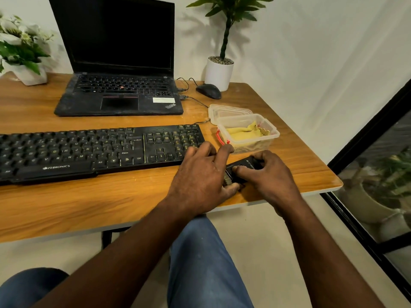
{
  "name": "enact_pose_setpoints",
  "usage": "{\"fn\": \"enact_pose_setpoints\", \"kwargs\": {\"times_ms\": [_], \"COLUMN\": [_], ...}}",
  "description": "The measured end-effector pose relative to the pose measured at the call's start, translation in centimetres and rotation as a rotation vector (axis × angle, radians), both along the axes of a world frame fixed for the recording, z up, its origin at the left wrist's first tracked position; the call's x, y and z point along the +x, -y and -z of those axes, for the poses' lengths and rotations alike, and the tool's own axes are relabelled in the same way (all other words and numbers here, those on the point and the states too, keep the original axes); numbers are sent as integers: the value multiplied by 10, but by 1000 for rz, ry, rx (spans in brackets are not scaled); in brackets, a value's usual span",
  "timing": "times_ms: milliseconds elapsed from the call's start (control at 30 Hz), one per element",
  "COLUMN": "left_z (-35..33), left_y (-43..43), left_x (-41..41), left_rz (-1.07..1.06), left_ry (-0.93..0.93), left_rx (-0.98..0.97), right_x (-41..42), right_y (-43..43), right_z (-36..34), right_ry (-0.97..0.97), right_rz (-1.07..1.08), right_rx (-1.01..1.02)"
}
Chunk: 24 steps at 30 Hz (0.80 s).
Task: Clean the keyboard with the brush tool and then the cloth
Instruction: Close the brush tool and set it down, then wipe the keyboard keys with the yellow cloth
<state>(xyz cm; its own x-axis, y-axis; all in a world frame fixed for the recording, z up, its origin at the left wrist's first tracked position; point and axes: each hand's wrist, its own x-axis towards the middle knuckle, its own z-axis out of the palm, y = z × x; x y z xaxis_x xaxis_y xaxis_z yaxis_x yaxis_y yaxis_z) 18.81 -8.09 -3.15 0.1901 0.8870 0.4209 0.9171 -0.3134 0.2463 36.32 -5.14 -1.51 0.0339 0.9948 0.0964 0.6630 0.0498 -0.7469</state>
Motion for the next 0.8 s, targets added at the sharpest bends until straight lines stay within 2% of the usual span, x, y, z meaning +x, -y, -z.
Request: {"fn": "enact_pose_setpoints", "kwargs": {"times_ms": [233, 533, 700, 733, 800], "left_z": [-2, -2, -8, -8, -8], "left_y": [2, -2, -7, -9, -15], "left_x": [2, 7, 23, 26, 30], "left_rz": [22, 5, 35, 43, 61], "left_ry": [32, 58, 28, 18, -13], "left_rx": [2, -69, -110, -110, -105], "right_x": [0, 27, 54, 56, 59], "right_y": [-1, -10, -14, -17, -26], "right_z": [-5, -4, 4, 3, -2], "right_ry": [86, -131, -463, -465, -337], "right_rz": [40, -81, 94, 124, 161], "right_rx": [21, -97, -27, -5, 71]}}
